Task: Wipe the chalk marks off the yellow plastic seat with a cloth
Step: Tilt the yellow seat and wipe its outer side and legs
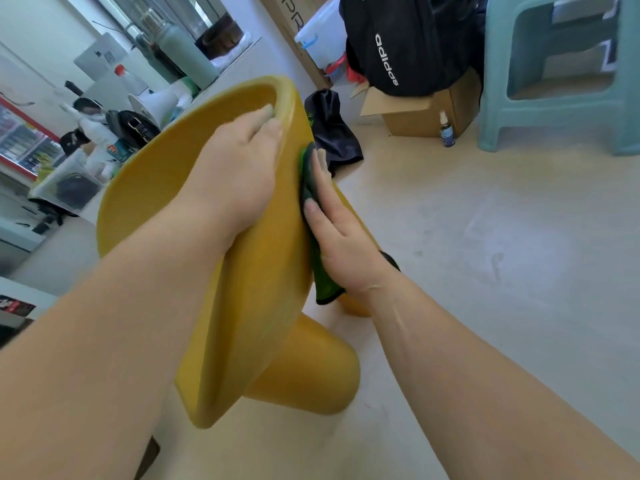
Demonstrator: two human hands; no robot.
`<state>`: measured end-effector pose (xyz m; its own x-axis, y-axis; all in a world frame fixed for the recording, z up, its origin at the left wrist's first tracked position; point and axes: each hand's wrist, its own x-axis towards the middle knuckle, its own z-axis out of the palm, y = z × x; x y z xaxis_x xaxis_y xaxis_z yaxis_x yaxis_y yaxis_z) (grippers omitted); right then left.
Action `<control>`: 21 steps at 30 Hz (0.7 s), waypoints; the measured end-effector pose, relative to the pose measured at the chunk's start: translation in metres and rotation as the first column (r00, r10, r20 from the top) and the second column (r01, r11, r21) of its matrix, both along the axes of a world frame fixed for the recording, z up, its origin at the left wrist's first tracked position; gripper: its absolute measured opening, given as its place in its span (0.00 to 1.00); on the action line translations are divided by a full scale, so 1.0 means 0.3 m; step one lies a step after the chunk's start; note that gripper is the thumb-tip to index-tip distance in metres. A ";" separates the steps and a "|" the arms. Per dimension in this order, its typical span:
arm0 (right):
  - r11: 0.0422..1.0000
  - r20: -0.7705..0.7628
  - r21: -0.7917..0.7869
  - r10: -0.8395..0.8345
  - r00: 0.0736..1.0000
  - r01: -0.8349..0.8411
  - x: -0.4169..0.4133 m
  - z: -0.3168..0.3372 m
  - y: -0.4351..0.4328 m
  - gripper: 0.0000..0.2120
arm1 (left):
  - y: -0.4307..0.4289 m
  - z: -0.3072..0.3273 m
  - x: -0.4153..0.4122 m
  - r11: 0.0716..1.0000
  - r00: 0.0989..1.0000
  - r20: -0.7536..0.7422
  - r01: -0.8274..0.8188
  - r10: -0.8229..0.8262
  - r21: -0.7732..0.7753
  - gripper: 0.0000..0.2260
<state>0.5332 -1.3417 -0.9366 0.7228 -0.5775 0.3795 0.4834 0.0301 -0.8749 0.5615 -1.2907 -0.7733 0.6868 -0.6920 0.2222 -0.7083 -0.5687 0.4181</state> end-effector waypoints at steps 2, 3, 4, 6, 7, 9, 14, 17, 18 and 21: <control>0.996 0.001 0.086 -0.019 1.000 0.018 0.041 -0.013 0.017 0.29 | 0.114 -0.032 -0.035 0.999 1.000 -0.002 0.031 -0.031 -0.034 0.19; 0.989 0.000 0.150 -0.019 1.000 0.019 0.058 -0.026 0.029 0.29 | 0.164 -0.051 -0.039 0.997 0.997 -0.025 0.065 -0.067 -0.052 0.20; 0.979 -0.012 0.205 -0.012 1.000 0.014 0.078 -0.047 0.040 0.29 | 0.207 -0.069 -0.039 0.994 0.994 -0.052 0.093 -0.096 -0.057 0.20; 0.953 -0.032 0.300 0.046 0.998 -0.034 0.108 -0.093 0.069 0.32 | 0.259 -0.089 -0.027 0.991 0.986 -0.106 0.128 -0.131 -0.033 0.23; 0.940 -0.015 0.334 0.085 0.996 -0.075 0.114 -0.125 0.091 0.35 | 0.267 -0.091 -0.023 0.990 0.981 -0.127 0.141 -0.143 -0.024 0.24; 0.919 -0.024 0.389 0.085 0.996 -0.070 0.126 -0.178 0.164 0.37 | 0.253 -0.083 0.001 0.991 0.975 -0.179 0.130 -0.134 -0.034 0.23; 0.832 -0.117 0.552 0.009 0.993 0.057 0.063 -0.147 0.450 0.34 | 0.121 -0.035 0.041 0.991 0.923 -0.385 -0.035 -0.017 -0.128 0.17; 0.858 -0.184 0.486 -0.086 0.979 0.167 -0.006 -0.019 0.454 0.26 | 0.080 -0.034 0.002 0.997 0.963 -0.268 0.004 -0.026 -0.082 0.18; 0.864 -0.176 0.471 -0.104 0.979 0.176 -0.019 0.032 0.406 0.25 | 0.083 -0.036 -0.002 0.997 0.973 -0.226 0.036 -0.049 -0.061 0.19; 0.919 -0.102 0.369 -0.109 0.989 0.139 -0.018 0.143 0.227 0.22 | 0.092 -0.035 0.023 0.994 0.968 -0.230 0.094 -0.103 -0.049 0.20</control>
